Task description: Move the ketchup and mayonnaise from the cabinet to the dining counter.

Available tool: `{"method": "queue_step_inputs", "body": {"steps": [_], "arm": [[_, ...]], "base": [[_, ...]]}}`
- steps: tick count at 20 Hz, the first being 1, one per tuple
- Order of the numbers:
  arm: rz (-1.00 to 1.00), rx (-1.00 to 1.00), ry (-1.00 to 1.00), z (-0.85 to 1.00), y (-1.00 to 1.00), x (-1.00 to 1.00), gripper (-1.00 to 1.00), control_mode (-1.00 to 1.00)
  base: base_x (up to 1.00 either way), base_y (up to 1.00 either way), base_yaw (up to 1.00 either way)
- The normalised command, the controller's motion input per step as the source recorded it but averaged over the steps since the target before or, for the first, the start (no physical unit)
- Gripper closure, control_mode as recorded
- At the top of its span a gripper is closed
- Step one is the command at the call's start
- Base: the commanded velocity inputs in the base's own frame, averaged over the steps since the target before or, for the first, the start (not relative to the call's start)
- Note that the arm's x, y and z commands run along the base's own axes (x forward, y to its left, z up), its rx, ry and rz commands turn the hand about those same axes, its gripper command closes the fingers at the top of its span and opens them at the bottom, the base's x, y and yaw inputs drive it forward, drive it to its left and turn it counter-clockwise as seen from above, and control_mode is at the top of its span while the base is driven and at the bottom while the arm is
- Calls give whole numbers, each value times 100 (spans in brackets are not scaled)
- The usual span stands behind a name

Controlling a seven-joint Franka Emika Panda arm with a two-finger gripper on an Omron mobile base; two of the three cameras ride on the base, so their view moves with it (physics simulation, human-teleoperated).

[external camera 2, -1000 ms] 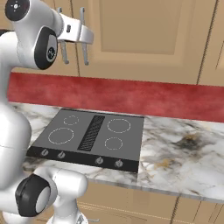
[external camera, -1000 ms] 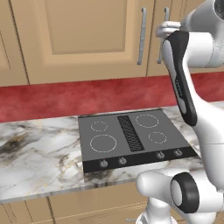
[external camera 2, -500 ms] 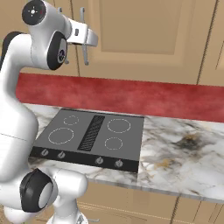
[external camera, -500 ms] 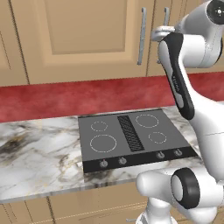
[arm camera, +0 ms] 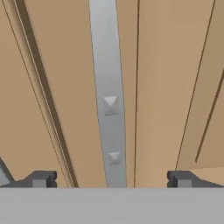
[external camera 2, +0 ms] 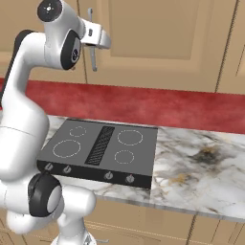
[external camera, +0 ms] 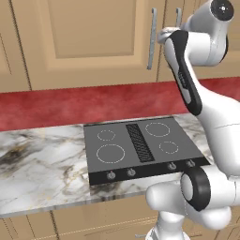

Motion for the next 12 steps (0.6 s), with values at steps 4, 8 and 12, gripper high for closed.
{"method": "queue_step_inputs", "body": {"steps": [4,8,12], "arm": [[4,-1,1,-1,-3,30,-100,-100],[3,-8,-6,-9,-5,15,-100,-100],[1,-5,-13,-20,-1,18,-100,-100]], "base": [[0,0,0],[0,0,0],[0,0,0]]}}
